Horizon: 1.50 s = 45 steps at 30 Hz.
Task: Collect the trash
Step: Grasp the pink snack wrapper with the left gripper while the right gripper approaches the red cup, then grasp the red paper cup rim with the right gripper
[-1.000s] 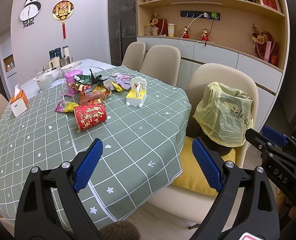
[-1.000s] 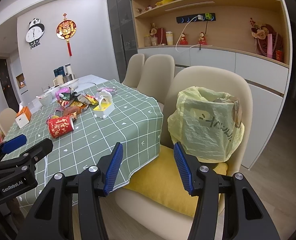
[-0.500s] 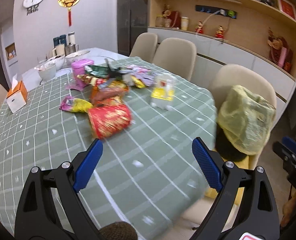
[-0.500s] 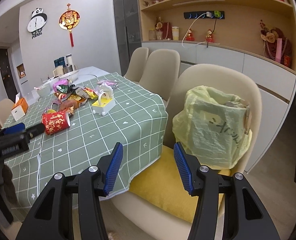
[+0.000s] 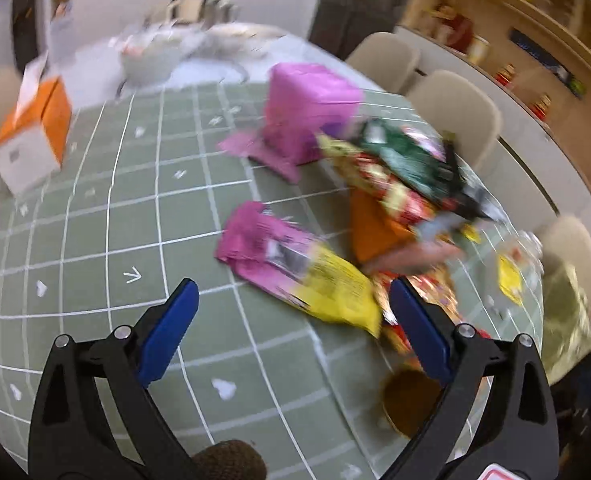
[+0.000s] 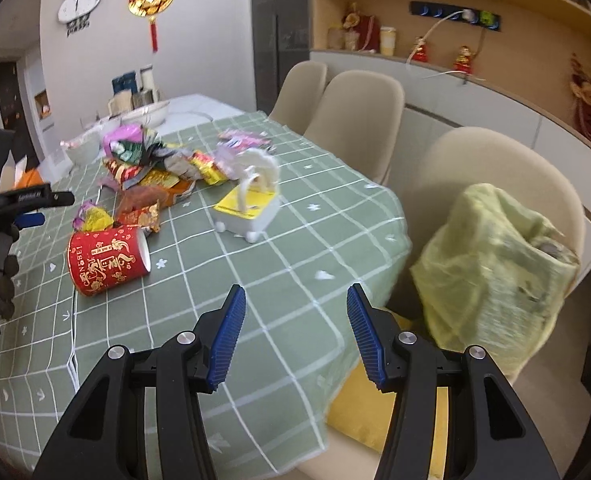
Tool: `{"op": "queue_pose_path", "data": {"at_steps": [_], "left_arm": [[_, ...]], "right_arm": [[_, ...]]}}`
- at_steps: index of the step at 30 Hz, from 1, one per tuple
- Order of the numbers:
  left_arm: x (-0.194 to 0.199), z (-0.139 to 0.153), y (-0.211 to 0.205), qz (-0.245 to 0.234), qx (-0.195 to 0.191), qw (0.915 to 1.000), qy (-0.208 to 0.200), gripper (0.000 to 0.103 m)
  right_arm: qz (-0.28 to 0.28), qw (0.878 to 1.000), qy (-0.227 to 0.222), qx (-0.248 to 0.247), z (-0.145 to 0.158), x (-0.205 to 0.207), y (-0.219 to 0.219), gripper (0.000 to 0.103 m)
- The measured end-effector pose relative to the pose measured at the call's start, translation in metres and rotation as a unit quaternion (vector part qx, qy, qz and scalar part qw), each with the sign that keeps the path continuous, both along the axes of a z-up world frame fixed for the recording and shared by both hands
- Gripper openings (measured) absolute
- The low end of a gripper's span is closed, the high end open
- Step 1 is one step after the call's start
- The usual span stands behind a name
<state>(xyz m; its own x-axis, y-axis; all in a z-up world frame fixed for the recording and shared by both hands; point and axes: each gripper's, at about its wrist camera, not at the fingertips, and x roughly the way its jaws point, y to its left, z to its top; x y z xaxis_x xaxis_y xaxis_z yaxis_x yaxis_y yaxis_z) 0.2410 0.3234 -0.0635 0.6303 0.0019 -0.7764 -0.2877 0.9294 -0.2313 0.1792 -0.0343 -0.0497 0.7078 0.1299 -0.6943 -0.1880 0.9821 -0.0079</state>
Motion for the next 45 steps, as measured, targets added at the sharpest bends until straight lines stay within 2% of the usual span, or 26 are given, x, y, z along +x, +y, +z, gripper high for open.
{"op": "queue_pose_path", "data": {"at_steps": [3,5,9,11,12,14,16,21,25,29,33,37,40,43,45], "left_arm": [[0.012,-0.012,0.007,0.013,-0.019,0.9997,0.01,0.082],[0.024,-0.022,0.009,0.016,-0.035,0.9989,0.026,0.072],[0.039,-0.029,0.013,0.03,-0.067,0.9967,0.036,0.067],[0.045,-0.03,0.015,0.035,-0.07,0.9962,0.038,0.059],[0.047,-0.031,0.018,0.036,-0.073,0.9958,0.043,0.057],[0.046,-0.03,0.022,0.036,-0.085,0.9948,0.043,0.047],[0.037,-0.023,0.023,0.027,-0.096,0.9946,0.029,0.043],[0.007,-0.002,0.009,0.001,-0.059,0.9979,0.024,0.039],[-0.019,0.016,0.007,-0.002,-0.016,0.9997,0.021,0.039],[-0.045,0.025,0.018,0.006,0.002,0.9999,0.012,0.04],[-0.06,0.028,0.024,0.002,-0.003,1.0,0.003,0.04],[-0.073,0.029,0.024,-0.006,-0.012,0.9999,-0.004,0.04],[-0.079,0.028,0.018,-0.017,-0.019,0.9996,-0.007,0.04],[-0.082,0.029,0.011,-0.03,-0.017,0.9994,-0.01,0.04],[-0.084,0.03,0.009,-0.033,-0.014,0.9993,-0.013,0.04]], "right_arm": [[0.01,1.0,0.012,-0.01,-0.007,0.01,0.018,0.05],[0.013,1.0,0.019,-0.014,-0.011,0.014,0.025,0.05],[0.008,1.0,0.026,-0.01,-0.013,0.021,0.026,0.05],[0.008,1.0,0.025,-0.002,-0.011,0.027,0.026,0.05],[0.012,1.0,0.023,0.002,-0.01,0.03,0.028,0.05],[0.036,0.999,0.02,0.005,-0.007,0.036,0.035,0.05],[0.064,0.998,0.015,0.004,-0.004,0.04,0.045,0.05],[0.146,0.989,0.023,0.028,0.008,0.045,0.078,0.05],[0.215,0.975,0.039,0.048,0.012,0.037,0.12,0.05],[0.266,0.964,0.019,-0.002,0.005,0.014,0.163,0.05],[0.246,0.968,-0.007,-0.057,-0.004,0.007,0.171,0.05],[0.189,0.981,-0.002,-0.029,0.0,0.022,0.137,0.05],[0.161,0.987,0.004,-0.001,0.007,0.033,0.112,0.049],[0.151,0.988,0.002,0.003,0.01,0.043,0.105,0.042],[0.143,0.99,0.001,0.003,0.011,0.051,0.105,0.033]]}}
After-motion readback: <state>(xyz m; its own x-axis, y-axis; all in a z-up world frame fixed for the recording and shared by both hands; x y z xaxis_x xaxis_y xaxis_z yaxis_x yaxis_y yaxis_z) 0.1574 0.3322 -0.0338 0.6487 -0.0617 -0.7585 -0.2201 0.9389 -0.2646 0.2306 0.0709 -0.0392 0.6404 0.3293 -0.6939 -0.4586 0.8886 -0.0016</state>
